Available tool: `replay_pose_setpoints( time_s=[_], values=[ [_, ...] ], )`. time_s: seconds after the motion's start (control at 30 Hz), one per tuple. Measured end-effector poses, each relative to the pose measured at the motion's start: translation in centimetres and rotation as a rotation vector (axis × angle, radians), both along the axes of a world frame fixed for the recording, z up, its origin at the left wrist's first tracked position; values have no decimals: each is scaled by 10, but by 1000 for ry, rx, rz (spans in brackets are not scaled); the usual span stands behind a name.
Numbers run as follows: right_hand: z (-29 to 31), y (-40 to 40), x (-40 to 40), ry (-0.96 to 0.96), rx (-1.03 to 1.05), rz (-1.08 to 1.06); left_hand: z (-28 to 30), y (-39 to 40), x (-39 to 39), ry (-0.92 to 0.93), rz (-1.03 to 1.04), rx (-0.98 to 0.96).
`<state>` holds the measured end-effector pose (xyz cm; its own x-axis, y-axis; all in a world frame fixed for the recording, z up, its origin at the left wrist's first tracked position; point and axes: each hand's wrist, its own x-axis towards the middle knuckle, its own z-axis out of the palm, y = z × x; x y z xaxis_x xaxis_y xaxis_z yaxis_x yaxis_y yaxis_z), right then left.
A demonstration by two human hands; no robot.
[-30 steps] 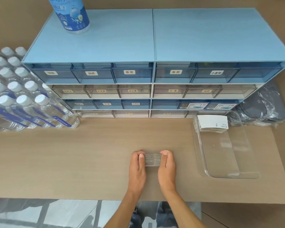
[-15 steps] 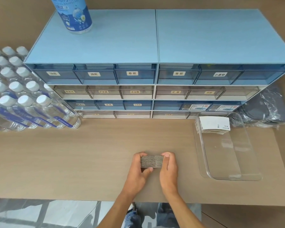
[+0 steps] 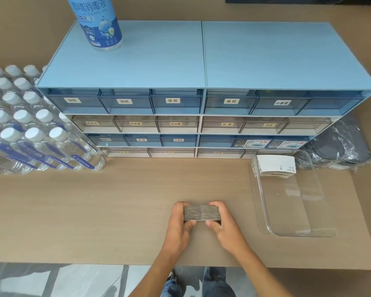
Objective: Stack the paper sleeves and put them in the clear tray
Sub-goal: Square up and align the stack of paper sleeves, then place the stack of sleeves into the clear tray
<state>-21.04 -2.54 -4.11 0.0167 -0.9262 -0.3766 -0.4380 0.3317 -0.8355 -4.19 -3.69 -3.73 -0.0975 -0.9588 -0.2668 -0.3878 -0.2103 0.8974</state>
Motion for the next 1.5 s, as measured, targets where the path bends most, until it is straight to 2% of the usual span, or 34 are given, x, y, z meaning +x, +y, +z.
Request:
replay_pose_setpoints(
  time_s=[0.13,0.27,0.47,0.57,0.63,0.73,0.83,0.97,1.13,1.3,1.5],
  values=[
    [4,-2,1,-4,-11,-58,11,-2,0,42,20,34],
    [23,0,0,-89,9,-149,32,-7,5,193,60,112],
    [72,19,-19,-596,-34,-533,71,-4,-17,635,248,297],
    [88,26,-32,-777,-73,-734,89,-4,-53,862,297,438],
    [97,26,-46,-890,-109,-840,100,-7,-83,913,314,492],
    [103,20,-75,-1112,-149,-960,112,-10,-132,895,370,459],
    [107,11,-107,-1313,-101,-1013,121,-15,-179,896,411,460],
    [97,3,-145,-1306,24,-1059,122,-20,-230,930,497,547],
    [68,-8,-171,-1288,170,-1135,110,-25,-274,884,600,584],
    [45,-24,-180,-1154,263,-1207,87,-32,-290,793,747,645],
    [33,-50,-182,-1041,451,-1218,64,-42,-299,676,812,790]
  ],
)
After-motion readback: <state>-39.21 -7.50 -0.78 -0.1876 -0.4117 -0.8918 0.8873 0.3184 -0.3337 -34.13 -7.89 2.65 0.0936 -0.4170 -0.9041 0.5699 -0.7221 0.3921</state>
